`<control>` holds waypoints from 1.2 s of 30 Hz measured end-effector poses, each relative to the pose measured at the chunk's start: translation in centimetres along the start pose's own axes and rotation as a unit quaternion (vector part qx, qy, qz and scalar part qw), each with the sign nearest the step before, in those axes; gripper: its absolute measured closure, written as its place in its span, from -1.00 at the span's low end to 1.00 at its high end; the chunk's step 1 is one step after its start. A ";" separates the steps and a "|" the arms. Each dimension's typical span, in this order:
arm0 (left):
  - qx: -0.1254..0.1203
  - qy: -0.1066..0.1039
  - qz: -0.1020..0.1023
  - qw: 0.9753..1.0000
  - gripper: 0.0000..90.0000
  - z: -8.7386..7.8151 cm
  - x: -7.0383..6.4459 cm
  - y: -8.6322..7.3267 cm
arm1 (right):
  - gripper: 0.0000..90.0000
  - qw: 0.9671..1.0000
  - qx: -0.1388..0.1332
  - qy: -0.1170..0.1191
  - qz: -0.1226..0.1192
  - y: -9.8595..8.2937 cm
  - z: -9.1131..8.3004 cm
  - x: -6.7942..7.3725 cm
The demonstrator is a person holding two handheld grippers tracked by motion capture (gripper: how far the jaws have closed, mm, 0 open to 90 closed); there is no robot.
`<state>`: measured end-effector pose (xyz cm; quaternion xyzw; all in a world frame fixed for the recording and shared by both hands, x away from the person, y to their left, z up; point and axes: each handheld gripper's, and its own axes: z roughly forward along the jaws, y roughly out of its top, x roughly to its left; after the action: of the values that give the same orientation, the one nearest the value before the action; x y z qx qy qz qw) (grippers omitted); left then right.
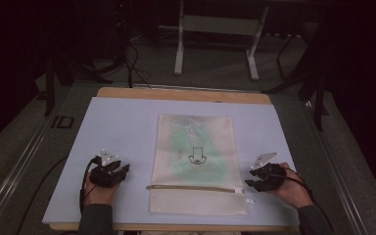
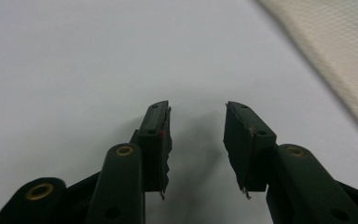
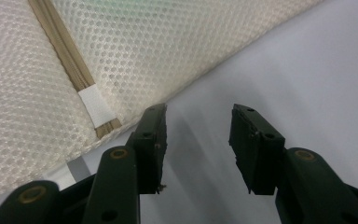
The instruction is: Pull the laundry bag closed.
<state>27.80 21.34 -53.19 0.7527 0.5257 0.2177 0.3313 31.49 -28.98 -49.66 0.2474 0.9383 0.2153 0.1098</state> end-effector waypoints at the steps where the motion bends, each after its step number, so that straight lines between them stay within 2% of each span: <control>1: 0.000 0.000 0.000 1.000 0.34 0.0 0.0 0.0 | 0.24 1.000 0.000 0.000 0.000 0.0 0.0 0.0; 2: -0.004 -0.009 0.004 1.000 0.34 -0.1 -0.2 0.1 | 0.23 1.000 0.004 0.007 0.000 0.2 0.0 -0.1; 7: -0.008 -0.017 0.013 1.000 0.34 -0.2 -0.4 0.1 | 0.23 1.000 0.013 0.011 -0.001 0.4 0.1 0.0; 14: -0.001 -0.033 0.021 0.999 0.37 -0.2 -0.7 0.0 | 0.22 0.999 0.019 0.020 -0.020 1.3 0.2 0.8; 18: -0.002 -0.034 0.031 0.999 0.38 -0.3 -0.9 0.1 | 0.24 0.999 0.016 0.018 -0.029 1.9 -0.1 1.2; 25: -0.003 -0.030 0.034 0.999 0.38 -0.4 -1.1 0.1 | 0.23 0.999 0.007 0.029 -0.044 3.1 -0.5 2.0; 30: -0.003 -0.034 0.035 0.999 0.37 -0.4 -1.1 0.1 | 0.23 0.998 0.000 0.030 -0.056 3.8 -0.4 2.5; 32: -0.006 -0.038 0.041 0.998 0.38 -0.5 -1.1 0.1 | 0.23 0.997 -0.004 0.035 -0.067 4.5 -0.2 2.9; 36: -0.007 -0.039 0.050 0.998 0.38 -0.5 -1.4 0.2 | 0.23 0.997 -0.005 0.038 -0.071 5.0 0.1 3.2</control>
<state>27.07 20.15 -52.70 0.7837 0.4727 0.2078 0.3452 30.83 -23.43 -47.75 0.1717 0.9558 0.2207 0.0904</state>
